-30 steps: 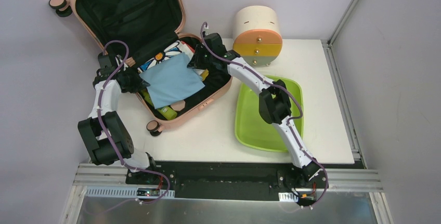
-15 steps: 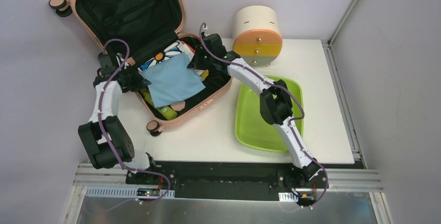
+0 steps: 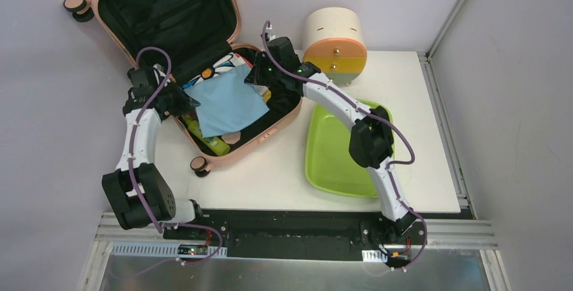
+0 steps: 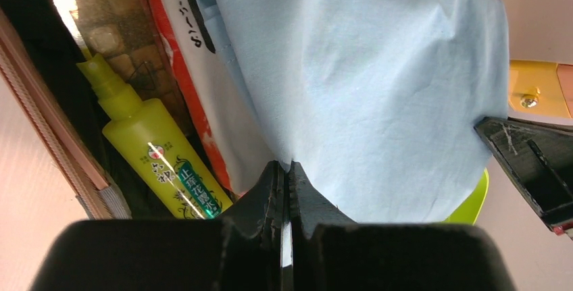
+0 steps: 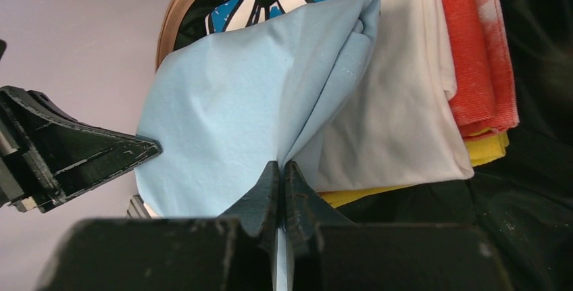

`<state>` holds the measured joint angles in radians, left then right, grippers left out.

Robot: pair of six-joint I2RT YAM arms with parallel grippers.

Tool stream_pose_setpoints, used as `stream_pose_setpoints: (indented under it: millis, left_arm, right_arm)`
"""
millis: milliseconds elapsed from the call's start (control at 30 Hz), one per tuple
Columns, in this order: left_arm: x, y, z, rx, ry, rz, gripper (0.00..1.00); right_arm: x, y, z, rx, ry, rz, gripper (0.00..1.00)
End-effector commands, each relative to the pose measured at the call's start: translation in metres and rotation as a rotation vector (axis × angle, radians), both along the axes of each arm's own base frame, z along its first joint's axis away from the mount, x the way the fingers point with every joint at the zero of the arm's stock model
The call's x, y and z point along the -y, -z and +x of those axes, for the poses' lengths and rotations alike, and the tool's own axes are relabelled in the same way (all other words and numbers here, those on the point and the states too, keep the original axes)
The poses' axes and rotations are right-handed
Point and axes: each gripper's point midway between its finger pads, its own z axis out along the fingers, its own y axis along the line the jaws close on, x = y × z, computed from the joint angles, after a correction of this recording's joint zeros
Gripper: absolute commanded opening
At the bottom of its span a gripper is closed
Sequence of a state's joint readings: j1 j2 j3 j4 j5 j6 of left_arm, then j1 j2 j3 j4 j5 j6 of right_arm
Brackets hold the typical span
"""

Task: Open, take out, and arrange the luggage

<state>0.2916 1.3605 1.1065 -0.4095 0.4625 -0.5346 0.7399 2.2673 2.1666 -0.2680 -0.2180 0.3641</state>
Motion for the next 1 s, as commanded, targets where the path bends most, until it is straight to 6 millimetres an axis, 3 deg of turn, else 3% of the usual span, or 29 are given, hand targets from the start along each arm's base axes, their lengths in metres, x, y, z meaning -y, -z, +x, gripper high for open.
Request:
stream_pose_setpoints:
  millis: [0,267,467,633,733,767,967]
  left_arm:
    - [0.004,-0.027,-0.001,0.064,-0.002,0.012,0.0]
    - [0.02,-0.038,-0.006,0.094,0.034,-0.006,0.0]
    - [0.039,-0.053,-0.014,0.136,0.071,-0.006,0.0]
    - [0.082,-0.072,-0.022,0.168,0.165,-0.064,0.0]
    - [0.108,-0.085,-0.03,0.193,0.215,-0.075,0.0]
    - [0.123,-0.089,-0.035,0.202,0.25,-0.076,0.0]
    - [0.186,-0.107,-0.05,0.237,0.361,-0.059,0.0]
  right_arm:
    - [0.012,-0.05,-0.003,0.092,0.023,0.037,0.0]
    - [0.026,-0.055,-0.007,0.101,0.056,-0.001,0.0]
    - [0.051,-0.065,-0.023,0.122,0.081,-0.039,0.0]
    - [0.083,-0.08,-0.042,0.151,0.119,-0.075,0.0]
    - [0.107,-0.084,-0.06,0.141,0.146,-0.109,0.0]
    - [0.124,-0.089,-0.063,0.152,0.199,-0.132,0.0]
    - [0.203,-0.081,-0.109,0.125,0.318,-0.262,0.0]
